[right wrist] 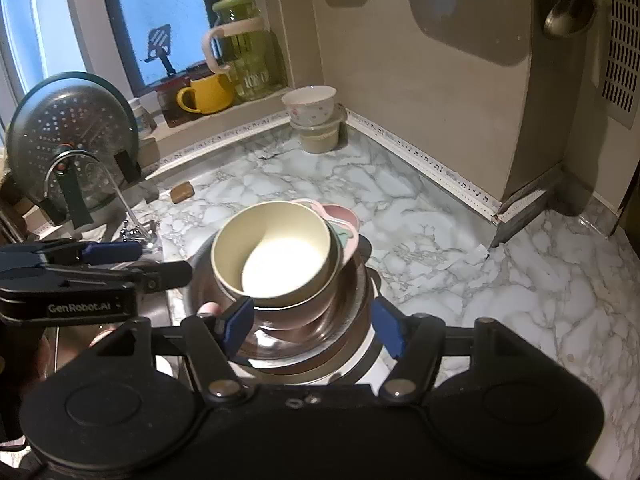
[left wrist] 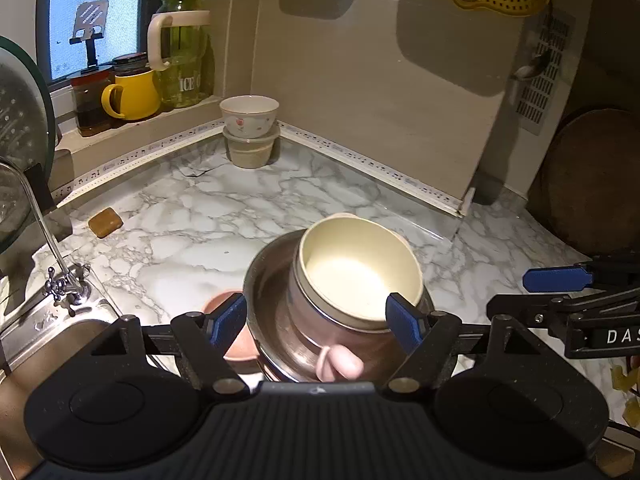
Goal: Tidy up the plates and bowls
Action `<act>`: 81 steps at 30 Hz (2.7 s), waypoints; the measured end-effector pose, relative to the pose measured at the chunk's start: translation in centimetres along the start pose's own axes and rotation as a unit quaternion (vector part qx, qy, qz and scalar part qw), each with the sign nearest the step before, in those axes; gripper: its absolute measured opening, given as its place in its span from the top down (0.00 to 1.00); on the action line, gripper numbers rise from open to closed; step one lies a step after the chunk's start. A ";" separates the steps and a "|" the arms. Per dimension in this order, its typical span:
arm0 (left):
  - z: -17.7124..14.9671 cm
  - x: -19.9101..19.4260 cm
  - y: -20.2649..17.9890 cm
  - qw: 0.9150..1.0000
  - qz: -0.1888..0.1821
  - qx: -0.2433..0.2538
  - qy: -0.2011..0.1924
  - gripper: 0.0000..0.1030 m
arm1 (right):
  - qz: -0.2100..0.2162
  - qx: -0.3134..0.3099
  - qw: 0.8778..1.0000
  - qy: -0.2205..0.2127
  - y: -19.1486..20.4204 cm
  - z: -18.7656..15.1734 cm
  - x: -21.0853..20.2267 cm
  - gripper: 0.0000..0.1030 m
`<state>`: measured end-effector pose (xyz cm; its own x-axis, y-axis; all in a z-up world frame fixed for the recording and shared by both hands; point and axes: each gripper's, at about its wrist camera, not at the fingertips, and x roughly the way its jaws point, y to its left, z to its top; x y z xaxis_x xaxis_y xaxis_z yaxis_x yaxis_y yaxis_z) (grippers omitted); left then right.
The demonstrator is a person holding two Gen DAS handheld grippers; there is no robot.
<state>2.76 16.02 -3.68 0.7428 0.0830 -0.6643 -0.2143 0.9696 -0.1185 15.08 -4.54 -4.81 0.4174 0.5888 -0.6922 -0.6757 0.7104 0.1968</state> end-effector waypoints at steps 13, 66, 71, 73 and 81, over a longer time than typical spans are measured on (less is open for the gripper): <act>-1.6 -2.1 -1.7 0.999 -0.014 0.015 -0.033 0.01 | -0.001 0.005 0.999 -0.052 1.1 -2.4 -2.7 0.12; -2.8 -2.9 -3.4 0.999 0.006 0.028 -0.042 0.01 | -0.009 0.064 0.993 -0.096 0.7 -5.3 -3.3 0.00; -2.4 -2.6 -3.9 0.998 0.013 0.037 -0.043 0.01 | -0.007 0.065 0.993 -0.097 0.2 -5.1 -3.1 0.00; -2.3 -2.4 -4.0 0.998 0.015 0.037 -0.041 0.01 | -0.007 0.063 0.993 -0.096 0.0 -4.9 -3.0 0.00; -2.0 -1.6 -4.3 0.999 0.026 0.025 -0.031 0.01 | 0.003 0.056 0.995 -0.088 -0.5 -4.3 -2.3 0.00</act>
<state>1.16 11.24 -3.57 0.7693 0.1460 -0.6220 -0.2228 0.9737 -0.0471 11.87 -7.94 -6.32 0.5209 0.6443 -0.5600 -0.6103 0.7397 0.2834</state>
